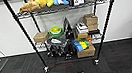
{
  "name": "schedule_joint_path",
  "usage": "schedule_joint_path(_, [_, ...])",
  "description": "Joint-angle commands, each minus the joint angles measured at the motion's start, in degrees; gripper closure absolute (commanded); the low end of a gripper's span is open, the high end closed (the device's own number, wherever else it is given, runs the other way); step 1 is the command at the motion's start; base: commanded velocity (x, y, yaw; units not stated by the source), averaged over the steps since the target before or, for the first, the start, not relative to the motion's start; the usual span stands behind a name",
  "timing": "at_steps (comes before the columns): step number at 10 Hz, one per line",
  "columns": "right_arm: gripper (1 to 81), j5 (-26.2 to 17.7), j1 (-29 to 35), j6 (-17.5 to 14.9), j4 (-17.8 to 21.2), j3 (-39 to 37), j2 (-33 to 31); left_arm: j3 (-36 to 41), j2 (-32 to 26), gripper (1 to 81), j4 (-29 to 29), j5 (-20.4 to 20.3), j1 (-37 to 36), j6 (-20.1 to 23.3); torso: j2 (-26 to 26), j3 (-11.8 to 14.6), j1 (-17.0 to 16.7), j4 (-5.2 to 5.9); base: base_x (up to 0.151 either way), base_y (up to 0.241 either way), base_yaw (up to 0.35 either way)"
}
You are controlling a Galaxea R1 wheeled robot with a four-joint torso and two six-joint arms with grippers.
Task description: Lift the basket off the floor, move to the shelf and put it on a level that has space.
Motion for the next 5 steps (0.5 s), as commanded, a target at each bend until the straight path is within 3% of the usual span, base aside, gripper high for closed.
schedule_joint_path(1, [1.0, -3.4, 7.6, 0.1, 2.2, -1.4, 0.7, -1.5, 0.4, 1.0, -1.0, 4.2, -7.0, 0.0, -5.4, -2.9, 3.5, 0.00, 0.000, 0.000, 0.000])
schedule_joint_path(2, [1.0, -3.5, 8.4, 0.1, 2.7, -1.4, 0.6, -1.5, 0.4, 1.0, -1.3, 4.2, -7.5, 0.0, -1.3, -1.2, 0.8, 0.00, 0.000, 0.000, 0.000])
schedule_joint_path(5, [1.0, -3.5, 9.7, 0.1, 3.6, -1.5, 0.9, -1.5, 1.2, 1.0, -1.1, 4.1, -8.9, -0.1, -3.0, -3.7, 1.8, 0.00, 0.000, 0.000, 0.000])
